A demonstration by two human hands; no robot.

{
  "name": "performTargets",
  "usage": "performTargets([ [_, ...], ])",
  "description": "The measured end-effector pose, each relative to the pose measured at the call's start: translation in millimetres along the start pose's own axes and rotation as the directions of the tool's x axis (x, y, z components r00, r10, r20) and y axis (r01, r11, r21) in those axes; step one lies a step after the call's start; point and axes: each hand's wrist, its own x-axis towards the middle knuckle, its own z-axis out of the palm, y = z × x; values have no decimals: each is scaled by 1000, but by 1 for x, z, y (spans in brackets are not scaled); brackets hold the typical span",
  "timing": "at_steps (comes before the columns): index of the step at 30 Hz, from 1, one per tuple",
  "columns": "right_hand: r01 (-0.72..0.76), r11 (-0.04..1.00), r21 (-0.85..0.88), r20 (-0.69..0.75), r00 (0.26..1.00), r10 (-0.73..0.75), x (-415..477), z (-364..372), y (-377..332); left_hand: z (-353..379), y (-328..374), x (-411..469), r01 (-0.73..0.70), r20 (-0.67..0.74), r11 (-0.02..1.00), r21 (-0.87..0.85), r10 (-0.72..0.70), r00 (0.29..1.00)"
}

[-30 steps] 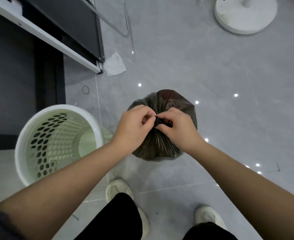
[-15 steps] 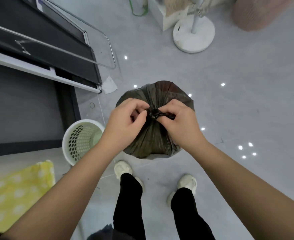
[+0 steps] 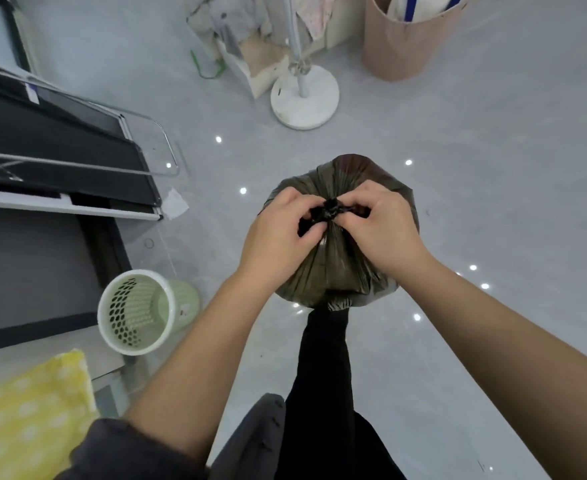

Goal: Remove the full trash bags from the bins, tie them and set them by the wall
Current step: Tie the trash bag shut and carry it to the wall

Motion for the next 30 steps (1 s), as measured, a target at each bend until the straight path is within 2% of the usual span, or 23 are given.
performTargets([
  [9, -72, 996, -42, 6, 997, 73, 63, -125, 39, 48, 92, 111, -49, 76, 998, 27, 47, 996],
  [16, -75, 992, -96, -86, 994, 67, 110, -250, 88, 97, 194, 204, -134, 155, 988, 74, 122, 980],
  [23, -5, 996, -94, -113, 994, -5, 157, -396, 155, 183, 306, 287, -156, 100, 984, 83, 147, 984],
  [30, 5, 991, -131, -78, 997, -15, 186, -547, 207, 270, 426, 349, -99, 17, 995, 20, 98, 995],
])
